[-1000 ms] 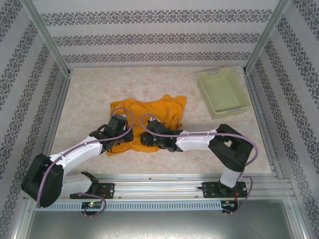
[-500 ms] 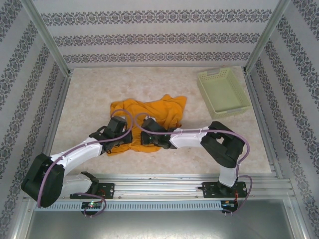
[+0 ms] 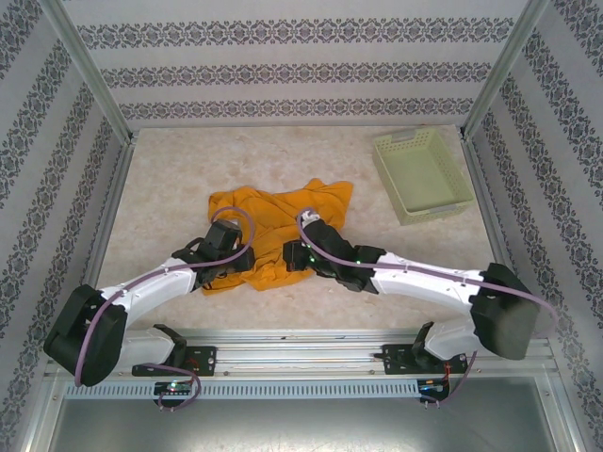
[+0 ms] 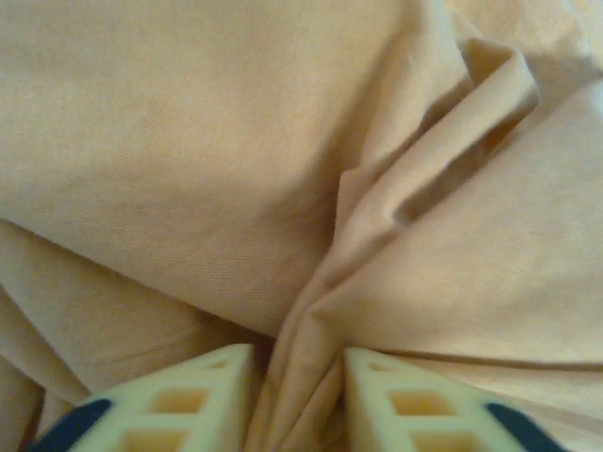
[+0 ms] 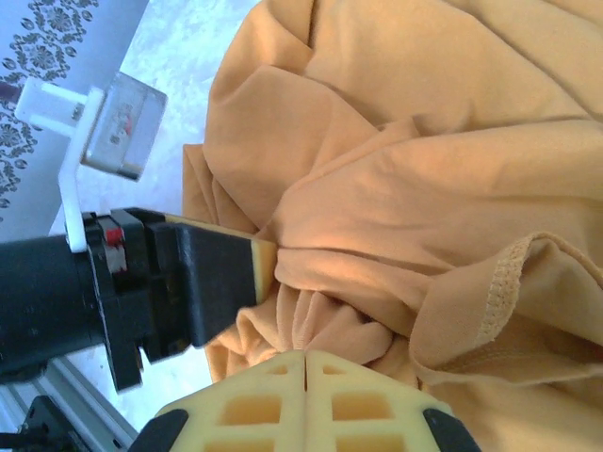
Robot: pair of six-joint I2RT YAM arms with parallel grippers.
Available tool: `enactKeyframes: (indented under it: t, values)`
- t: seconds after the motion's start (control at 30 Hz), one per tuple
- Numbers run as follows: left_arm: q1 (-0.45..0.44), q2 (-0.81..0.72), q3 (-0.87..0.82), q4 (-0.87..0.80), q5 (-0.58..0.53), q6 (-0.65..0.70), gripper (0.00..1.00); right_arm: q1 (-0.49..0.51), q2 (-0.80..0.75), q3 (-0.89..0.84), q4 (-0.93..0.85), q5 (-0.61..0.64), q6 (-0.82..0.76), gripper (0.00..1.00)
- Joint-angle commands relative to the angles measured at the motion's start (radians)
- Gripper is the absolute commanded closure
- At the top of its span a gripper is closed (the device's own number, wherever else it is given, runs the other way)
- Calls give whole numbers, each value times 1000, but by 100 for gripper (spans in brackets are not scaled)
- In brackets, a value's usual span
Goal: Fold the inside-out t-shirt
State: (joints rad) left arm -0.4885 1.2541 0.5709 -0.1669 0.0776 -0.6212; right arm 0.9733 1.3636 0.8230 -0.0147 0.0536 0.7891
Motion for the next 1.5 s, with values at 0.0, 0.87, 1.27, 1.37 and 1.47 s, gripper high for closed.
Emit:
enactKeyframes:
  t: [0.0, 0.87, 1.27, 1.37, 1.47]
  values:
    - [25, 7, 39, 34, -6, 12, 57, 9, -75, -53, -74, 62, 12, 100]
    - [-429, 167, 234, -129, -360, 309, 44, -29, -204, -189, -29, 59, 50, 100]
    - [-426, 186, 248, -97, -317, 305, 98, -33, -190, -221, -59, 132, 80, 100]
    - [-426, 134, 228, -85, -276, 305, 100, -61, -177, -222, -81, 151, 81, 100]
    - [-427, 54, 201, -67, -251, 299, 100, -111, -149, -231, -62, 135, 53, 100]
